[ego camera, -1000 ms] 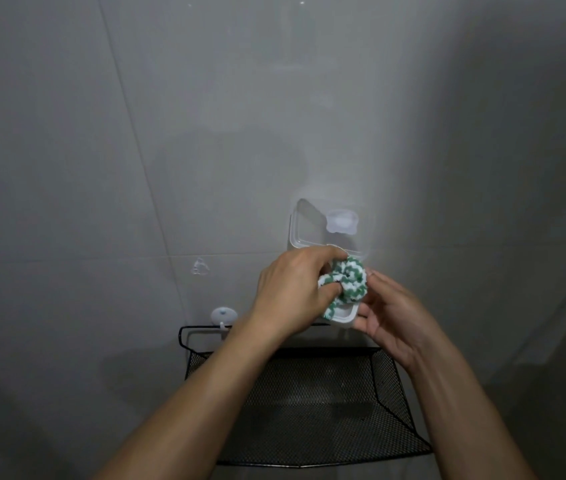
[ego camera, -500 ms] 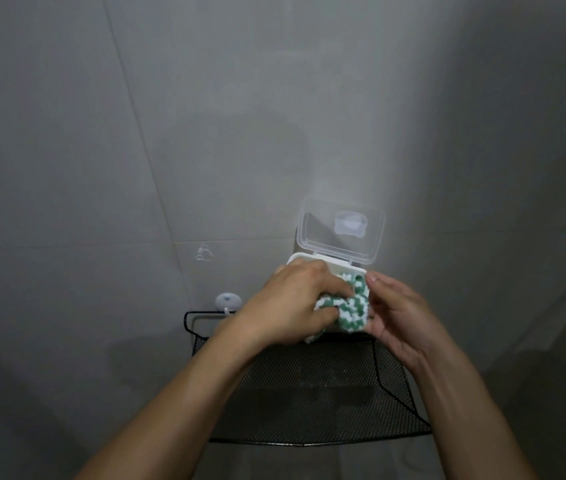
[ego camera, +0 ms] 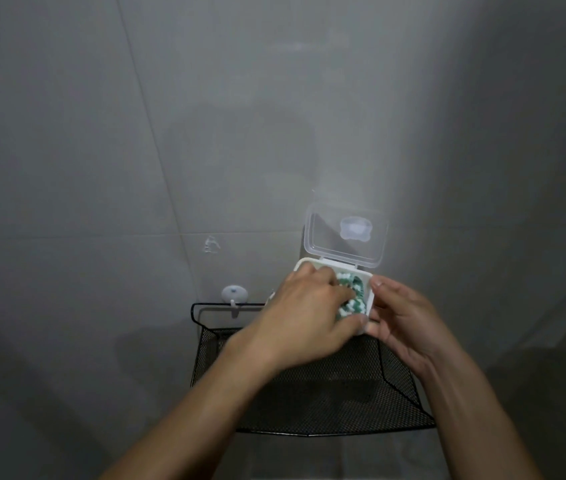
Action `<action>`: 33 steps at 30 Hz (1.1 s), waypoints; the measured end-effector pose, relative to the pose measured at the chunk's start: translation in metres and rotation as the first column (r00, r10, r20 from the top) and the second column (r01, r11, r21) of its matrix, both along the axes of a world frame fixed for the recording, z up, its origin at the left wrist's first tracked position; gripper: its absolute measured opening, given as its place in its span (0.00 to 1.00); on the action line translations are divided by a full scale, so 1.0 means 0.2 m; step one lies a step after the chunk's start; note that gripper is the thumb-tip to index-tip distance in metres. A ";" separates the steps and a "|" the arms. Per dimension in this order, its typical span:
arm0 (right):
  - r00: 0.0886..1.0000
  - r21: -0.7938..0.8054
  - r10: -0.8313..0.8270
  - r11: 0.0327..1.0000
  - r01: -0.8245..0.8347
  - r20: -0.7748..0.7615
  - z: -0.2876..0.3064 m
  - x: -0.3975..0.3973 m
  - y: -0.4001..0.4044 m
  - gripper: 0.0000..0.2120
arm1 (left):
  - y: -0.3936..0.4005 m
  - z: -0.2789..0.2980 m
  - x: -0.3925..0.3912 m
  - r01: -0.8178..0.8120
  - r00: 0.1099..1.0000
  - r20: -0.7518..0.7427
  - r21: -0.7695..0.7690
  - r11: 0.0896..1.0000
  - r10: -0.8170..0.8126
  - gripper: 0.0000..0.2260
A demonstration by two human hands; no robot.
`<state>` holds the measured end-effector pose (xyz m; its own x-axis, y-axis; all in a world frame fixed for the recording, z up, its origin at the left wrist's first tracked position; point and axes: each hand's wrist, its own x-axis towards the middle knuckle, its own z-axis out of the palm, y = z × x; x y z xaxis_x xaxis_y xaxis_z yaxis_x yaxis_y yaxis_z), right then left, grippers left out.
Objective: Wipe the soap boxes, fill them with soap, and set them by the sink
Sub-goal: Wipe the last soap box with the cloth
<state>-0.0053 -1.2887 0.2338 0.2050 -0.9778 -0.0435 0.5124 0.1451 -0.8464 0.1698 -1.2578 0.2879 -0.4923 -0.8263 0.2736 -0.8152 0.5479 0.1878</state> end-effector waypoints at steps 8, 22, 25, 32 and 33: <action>1.000 -0.019 -0.011 1.000 0.011 0.009 -0.01 -0.01 0.01 0.16 | -0.01 -0.02 0.00 0.051 0.988 -0.147 0.037 0.998 -0.045 0.14; 0.996 0.056 -0.088 0.994 0.089 -0.024 -0.02 0.00 0.03 0.10 | -0.05 0.02 0.12 -0.187 0.977 -0.146 -0.245 0.951 0.155 0.07; 0.998 0.030 -0.053 0.998 0.053 -0.028 -0.02 0.00 0.04 0.12 | -0.05 0.08 0.13 -0.040 0.984 -0.178 -0.323 0.946 -0.019 0.08; 1.000 -0.038 -0.013 0.999 0.013 -0.019 -0.01 0.00 0.04 0.16 | -0.08 0.04 0.06 0.054 0.998 0.032 -0.319 0.946 -0.046 0.09; 0.999 -0.044 -0.024 0.999 0.022 -0.027 0.00 -0.02 0.04 0.16 | -0.09 0.03 0.07 0.010 1.000 0.011 -0.315 0.949 -0.007 0.09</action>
<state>-0.0084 -1.2799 0.2333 0.1816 -0.9833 -0.0062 0.4919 0.0963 -0.8653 0.1835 -1.2751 0.2939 -0.5028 -0.6945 0.5147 -0.8110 0.5850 -0.0029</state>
